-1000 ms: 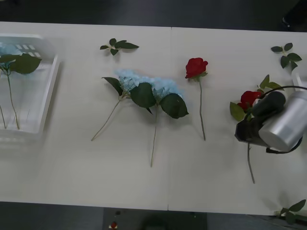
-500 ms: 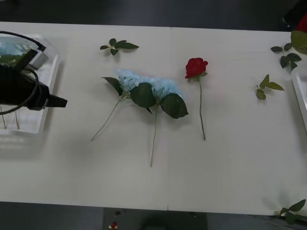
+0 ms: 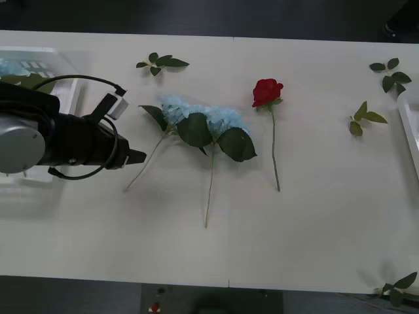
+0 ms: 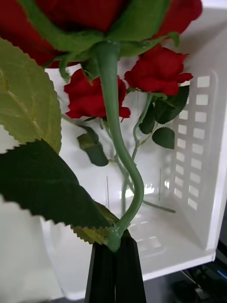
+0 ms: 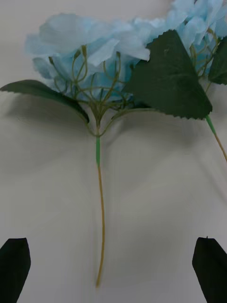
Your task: Put the red flowers into the right box and the blue flowers into the left box
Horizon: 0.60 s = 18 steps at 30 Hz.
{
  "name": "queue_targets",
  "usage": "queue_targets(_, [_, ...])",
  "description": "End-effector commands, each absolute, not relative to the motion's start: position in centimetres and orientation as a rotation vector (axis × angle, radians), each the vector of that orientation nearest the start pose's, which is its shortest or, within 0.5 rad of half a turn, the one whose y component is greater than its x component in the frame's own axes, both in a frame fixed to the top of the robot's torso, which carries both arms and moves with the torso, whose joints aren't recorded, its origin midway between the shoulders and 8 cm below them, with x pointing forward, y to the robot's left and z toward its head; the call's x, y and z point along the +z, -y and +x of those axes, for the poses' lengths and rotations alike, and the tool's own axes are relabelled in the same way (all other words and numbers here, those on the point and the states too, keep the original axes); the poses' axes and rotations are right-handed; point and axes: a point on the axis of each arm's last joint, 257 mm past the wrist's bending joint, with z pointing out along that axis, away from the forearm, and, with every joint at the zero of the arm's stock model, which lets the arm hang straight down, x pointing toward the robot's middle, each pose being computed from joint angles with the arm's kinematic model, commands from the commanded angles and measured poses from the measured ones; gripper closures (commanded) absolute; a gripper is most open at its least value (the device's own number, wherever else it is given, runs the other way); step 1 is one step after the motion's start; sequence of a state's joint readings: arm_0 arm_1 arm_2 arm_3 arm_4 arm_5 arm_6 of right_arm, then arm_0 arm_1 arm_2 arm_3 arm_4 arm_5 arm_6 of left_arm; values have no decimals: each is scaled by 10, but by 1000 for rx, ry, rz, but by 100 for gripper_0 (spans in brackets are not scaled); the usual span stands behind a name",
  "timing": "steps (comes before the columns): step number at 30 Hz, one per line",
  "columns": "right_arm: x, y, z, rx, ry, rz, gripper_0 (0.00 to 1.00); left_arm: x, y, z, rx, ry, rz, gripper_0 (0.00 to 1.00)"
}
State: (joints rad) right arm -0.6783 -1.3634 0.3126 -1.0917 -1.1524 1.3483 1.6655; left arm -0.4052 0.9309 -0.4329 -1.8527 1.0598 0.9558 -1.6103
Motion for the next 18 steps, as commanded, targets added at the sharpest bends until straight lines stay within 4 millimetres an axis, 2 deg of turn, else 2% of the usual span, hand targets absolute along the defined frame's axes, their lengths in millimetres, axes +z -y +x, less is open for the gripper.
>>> queue_targets(1, [-115,628,481,-387,-2625,68,100,-202,-158,499,-358,-2193,691,0])
queue_targets(9, [-155,664,501,-528,-2541,96,100,-212,-136,511,-404,-2209,545,0])
queue_targets(13, [-174,681,501,-596,-2507,103,100,-220,-132,522,-392,-2209,507,0])
queue_targets(18, [-192,711,491,-682,-2452,110,100,-233,-133,551,-301,-2199,490,0])
